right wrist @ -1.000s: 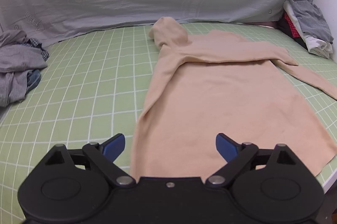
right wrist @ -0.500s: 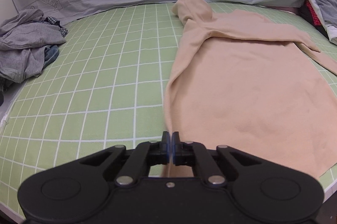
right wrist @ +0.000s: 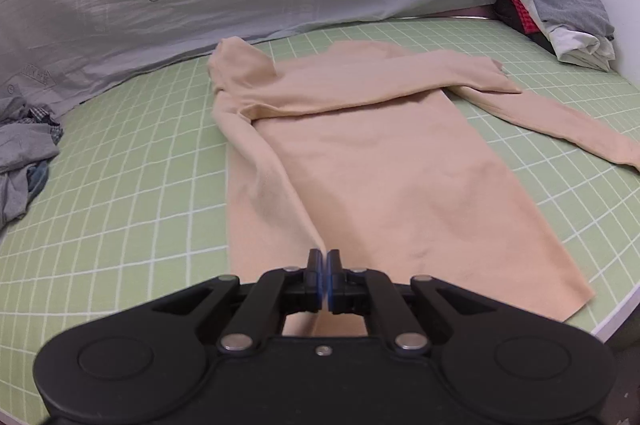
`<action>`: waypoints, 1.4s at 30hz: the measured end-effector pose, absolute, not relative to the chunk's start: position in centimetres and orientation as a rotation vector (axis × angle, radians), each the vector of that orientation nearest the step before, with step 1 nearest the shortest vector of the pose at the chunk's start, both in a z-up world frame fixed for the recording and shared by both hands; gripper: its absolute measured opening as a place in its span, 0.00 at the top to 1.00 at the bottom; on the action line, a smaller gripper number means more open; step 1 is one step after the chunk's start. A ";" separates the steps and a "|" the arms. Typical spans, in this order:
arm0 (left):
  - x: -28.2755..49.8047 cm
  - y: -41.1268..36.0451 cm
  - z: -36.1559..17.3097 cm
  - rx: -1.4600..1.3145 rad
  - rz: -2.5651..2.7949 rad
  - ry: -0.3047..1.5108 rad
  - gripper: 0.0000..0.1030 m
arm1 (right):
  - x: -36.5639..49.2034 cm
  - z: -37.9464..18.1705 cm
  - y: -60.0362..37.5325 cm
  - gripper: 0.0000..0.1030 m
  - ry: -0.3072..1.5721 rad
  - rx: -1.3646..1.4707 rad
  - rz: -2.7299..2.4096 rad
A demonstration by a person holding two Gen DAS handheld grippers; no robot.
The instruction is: Fold clothes
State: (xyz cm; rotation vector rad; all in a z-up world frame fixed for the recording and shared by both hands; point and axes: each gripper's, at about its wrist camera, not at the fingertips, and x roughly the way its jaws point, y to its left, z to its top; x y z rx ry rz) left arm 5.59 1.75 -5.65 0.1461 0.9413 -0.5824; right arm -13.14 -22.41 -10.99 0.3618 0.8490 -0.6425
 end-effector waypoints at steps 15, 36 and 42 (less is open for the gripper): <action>3.2 -6.7 -6.5 0.134 -0.462 0.998 0.09 | -17.4 -9.0 -31.2 0.44 0.795 0.427 -0.501; 7.1 -25.5 -13.1 0.259 -0.449 1.070 0.08 | -20.6 -10.7 -54.1 0.38 0.721 0.569 -0.814; 9.8 -28.7 -13.7 0.275 -0.415 1.081 0.08 | -17.4 -11.6 -59.9 0.38 0.720 0.619 -0.861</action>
